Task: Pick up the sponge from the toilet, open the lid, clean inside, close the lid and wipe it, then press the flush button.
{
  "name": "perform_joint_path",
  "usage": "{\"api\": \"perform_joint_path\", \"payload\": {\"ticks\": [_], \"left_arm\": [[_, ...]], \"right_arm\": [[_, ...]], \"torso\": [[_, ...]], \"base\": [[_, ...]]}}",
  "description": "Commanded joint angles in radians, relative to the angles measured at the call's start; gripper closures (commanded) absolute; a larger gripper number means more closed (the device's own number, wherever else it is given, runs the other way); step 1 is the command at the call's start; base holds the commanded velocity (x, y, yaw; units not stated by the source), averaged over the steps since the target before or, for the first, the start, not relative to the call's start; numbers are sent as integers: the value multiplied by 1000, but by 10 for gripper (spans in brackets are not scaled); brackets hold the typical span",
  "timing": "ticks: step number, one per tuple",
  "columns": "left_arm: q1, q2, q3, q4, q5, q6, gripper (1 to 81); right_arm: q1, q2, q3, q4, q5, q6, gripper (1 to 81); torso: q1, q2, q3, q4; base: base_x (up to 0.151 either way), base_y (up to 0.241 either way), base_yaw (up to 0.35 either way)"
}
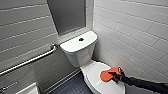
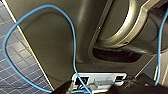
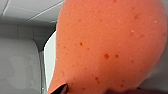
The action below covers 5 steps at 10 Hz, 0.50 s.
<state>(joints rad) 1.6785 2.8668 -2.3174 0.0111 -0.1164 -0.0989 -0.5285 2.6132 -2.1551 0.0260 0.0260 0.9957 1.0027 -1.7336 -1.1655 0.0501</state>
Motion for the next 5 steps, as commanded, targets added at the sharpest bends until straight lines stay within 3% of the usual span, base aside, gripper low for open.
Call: {"api": "perform_joint_path", "payload": {"ticks": [1, 3, 5], "left_arm": [[43, -9, 15, -5, 89, 4, 10], [44, -10, 15, -6, 89, 4, 10], [47, -10, 18, -6, 89, 4, 10]], "right_arm": [[94, 0, -15, -12, -66, -6, 10], [63, 9, -12, -32, 5, -8, 10], [41, 17, -20, -57, 11, -5, 10]], "torso": [[0, 0, 0, 0], [0, 0, 1, 0], [0, 0, 1, 0]], "base": [[0, 0, 0], [0, 0, 0], [0, 0, 0]]}}
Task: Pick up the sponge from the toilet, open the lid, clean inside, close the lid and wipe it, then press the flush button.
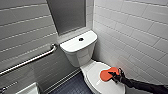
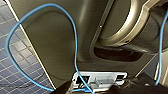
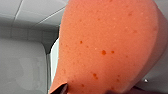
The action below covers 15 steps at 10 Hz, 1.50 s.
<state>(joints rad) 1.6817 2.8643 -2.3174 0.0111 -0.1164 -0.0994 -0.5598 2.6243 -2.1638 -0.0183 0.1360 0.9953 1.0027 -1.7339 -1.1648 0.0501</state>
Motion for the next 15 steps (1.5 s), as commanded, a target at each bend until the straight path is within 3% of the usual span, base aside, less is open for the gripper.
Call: {"api": "perform_joint_path", "payload": {"ticks": [1, 2, 4, 8, 11, 15], "left_arm": [[43, -8, 18, -6, 89, 4, 10], [43, -6, 18, -5, 89, 4, 10], [45, -6, 20, -3, 89, 4, 10], [16, -49, 108, 7, 76, 6, 10], [-45, -181, 341, 9, 80, 13, 10], [-173, -362, 591, 7, 89, 13, 10]], "right_arm": [[62, 6, -14, -12, -101, -4, 10], [53, 4, -19, -12, -101, -4, 811], [59, -20, 4, -20, -101, -6, 811], [97, -282, 386, -90, -145, -3, 811], [-4, -491, 613, -130, -150, -3, 811], [-222, -645, 725, -203, -134, -3, 811]], "torso": [[0, 0, 0, 0], [0, 0, 0, 0], [1, 0, 0, 0], [1, 0, -1, 0], [2, 0, -1, 0], [2, 0, -2, 0]], "base": [[0, 0, 0], [0, 0, 0], [0, 0, 0], [0, 0, 0], [0, 0, 0], [0, 0, 0]]}}
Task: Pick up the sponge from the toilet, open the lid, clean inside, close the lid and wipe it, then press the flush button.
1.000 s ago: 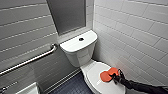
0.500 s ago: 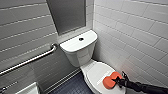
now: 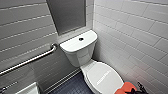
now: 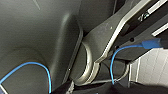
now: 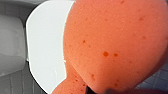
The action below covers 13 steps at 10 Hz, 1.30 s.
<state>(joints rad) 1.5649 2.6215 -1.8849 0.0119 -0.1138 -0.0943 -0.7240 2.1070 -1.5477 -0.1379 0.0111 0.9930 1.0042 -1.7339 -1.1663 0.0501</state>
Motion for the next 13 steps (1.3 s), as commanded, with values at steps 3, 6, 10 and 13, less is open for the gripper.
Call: {"api": "perform_joint_path", "payload": {"ticks": [3, 6, 10, 13], "left_arm": [[-156, -242, 317, -7, 88, 1, 10], [-237, -342, 400, -10, 85, -8, 10], [-438, -388, 404, -75, 88, -125, 10], [-579, -363, 395, -141, 190, -154, 10]], "right_arm": [[-254, -126, 74, -118, 96, -5, 811], [-386, -112, 34, -160, 147, -7, 811], [-556, 4, -93, -290, 202, -7, 811], [-642, 40, -155, -341, 256, -7, 811]], "torso": [[0, 0, 0, 0], [0, 0, 0, 0], [0, 0, 0, 0], [0, 0, 0, 0]], "base": [[0, 0, 0], [0, 0, 0], [0, 0, 0], [0, 0, 0]]}}
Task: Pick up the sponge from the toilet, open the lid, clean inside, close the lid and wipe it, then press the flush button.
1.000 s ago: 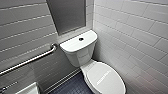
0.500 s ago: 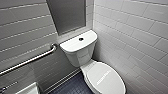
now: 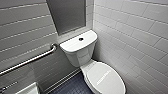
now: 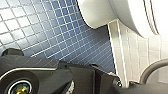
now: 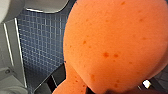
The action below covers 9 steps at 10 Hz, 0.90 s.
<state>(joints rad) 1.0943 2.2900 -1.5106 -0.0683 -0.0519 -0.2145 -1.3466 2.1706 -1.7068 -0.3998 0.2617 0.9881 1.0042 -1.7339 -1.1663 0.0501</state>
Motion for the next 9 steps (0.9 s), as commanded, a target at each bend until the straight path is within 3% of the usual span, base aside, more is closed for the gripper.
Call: {"api": "perform_joint_path", "payload": {"ticks": [1, 2, 3, 4, 6, 7, 8, 9], "left_arm": [[-147, -23, 9, -89, 145, -34, 10], [-173, -17, 0, -116, 170, -33, 10], [-202, -9, -5, -133, 187, -34, 10], [-230, -4, -5, -156, 196, -34, 10], [-277, 3, -5, -186, 198, -34, 10], [-303, 16, -7, -209, 204, -34, 10], [-325, 37, -8, -222, 205, -34, 10], [-343, 68, -16, -235, 204, -34, 10]], "right_arm": [[-44, -21, 3, -83, 5, -3, 811], [-70, -16, 4, -70, 7, -22, 811], [-96, -7, 10, -27, 10, -83, 811], [-112, -1, 16, 109, 8, -214, 811], [-116, 10, 35, 484, -21, -618, 811], [-116, 11, 46, 497, -52, -684, 811], [-125, 20, 53, 405, -49, -698, 811], [-136, 22, 61, 361, -47, -695, 811]], "torso": [[0, 0, 0, 0], [0, 0, 0, 0], [0, 0, 0, 0], [0, 0, 0, 0], [0, 0, 0, 0], [0, 0, 0, 0], [0, 0, 0, 0], [0, 0, 0, 0]], "base": [[0, 0, 0], [0, 0, 0], [0, 0, 0], [0, 0, 0], [0, 0, 0], [0, 0, 0], [0, 0, 0], [0, 0, 0]]}}
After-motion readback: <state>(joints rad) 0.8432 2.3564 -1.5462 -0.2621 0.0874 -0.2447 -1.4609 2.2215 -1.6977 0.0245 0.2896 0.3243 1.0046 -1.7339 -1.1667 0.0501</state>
